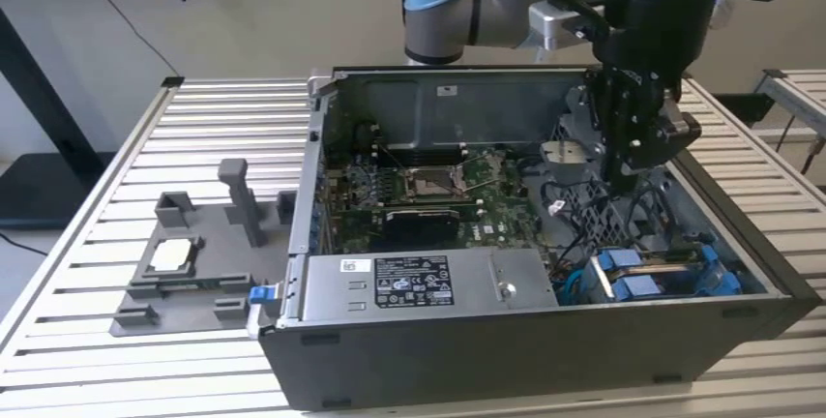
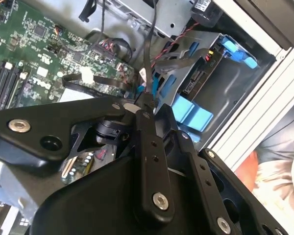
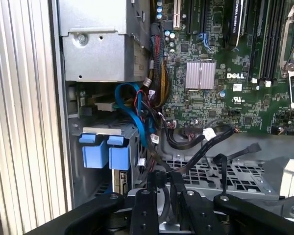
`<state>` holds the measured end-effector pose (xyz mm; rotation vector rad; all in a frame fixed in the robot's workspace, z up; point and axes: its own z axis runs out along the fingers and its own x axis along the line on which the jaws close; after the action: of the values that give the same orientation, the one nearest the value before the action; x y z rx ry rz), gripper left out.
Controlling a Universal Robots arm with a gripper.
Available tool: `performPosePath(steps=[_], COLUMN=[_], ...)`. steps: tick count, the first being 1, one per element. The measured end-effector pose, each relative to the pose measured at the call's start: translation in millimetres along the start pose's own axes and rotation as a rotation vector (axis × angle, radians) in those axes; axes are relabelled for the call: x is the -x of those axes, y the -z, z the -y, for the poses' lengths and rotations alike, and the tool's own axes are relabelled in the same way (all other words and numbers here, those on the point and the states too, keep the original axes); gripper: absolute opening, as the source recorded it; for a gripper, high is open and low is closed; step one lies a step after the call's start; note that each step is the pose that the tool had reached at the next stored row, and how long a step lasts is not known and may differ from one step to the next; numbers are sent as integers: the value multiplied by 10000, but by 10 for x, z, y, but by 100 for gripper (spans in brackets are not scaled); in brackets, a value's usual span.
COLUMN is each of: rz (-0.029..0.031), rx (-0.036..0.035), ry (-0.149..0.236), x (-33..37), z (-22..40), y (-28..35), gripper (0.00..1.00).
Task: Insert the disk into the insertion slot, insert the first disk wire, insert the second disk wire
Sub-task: 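Insert the second disk wire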
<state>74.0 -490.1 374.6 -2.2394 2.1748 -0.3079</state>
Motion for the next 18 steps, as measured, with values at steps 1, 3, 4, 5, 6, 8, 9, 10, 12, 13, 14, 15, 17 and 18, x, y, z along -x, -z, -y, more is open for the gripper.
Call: performPosePath(steps=[1,3,4,5,6,8,9,10,12,13,14,15,17,18], rz=[3,16,23,28,30,36,36,36,36,36,36,36,35,36], rx=[-11,-32,-48,-64,-78,-91,-91,-92,-92,-92,-92,-92,-91,-92], ry=[81,224,294,352,406,471,471,472,471,471,471,471,471,469], x=[0,0,0,1,1,1,1,1,1,1,1,1,-1,-3], z=[-3,-17,-28,-39,-50,-61,-61,-61,-65,-65,-65,-65,-65,-66], y=[-2,-2,0,2,3,5,5,5,6,6,6,6,6,5], gripper=[26,26,26,26,26,26,26,26,26,26,26,26,26,26])
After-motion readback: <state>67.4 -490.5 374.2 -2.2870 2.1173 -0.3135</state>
